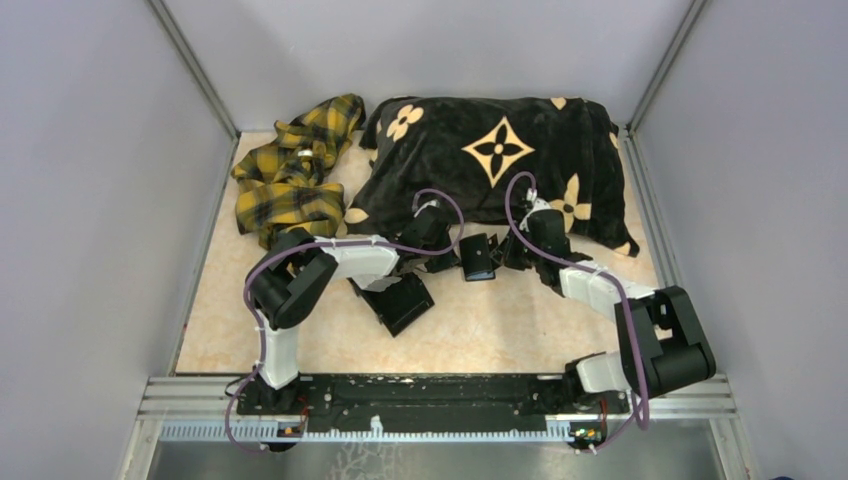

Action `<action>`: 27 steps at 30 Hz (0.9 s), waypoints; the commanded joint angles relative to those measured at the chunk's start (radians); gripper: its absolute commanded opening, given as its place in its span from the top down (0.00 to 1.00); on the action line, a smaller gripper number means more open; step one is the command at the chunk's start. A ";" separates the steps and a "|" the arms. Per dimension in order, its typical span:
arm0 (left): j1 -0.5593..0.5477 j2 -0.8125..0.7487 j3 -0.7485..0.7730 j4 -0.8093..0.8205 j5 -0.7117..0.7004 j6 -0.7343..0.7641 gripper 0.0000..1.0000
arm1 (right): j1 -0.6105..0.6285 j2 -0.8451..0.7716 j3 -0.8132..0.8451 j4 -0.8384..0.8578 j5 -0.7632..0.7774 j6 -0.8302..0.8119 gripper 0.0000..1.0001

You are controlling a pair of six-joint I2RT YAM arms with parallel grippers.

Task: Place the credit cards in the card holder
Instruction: Open the card holder at the center of the board.

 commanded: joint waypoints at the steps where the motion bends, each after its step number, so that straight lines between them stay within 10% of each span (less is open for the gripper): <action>1: -0.023 0.065 -0.029 -0.067 0.030 0.035 0.99 | -0.003 -0.033 -0.019 0.085 -0.053 0.037 1.00; 27: -0.067 0.148 0.067 -0.034 0.159 0.091 0.98 | -0.003 -0.060 -0.090 0.199 -0.115 0.108 1.00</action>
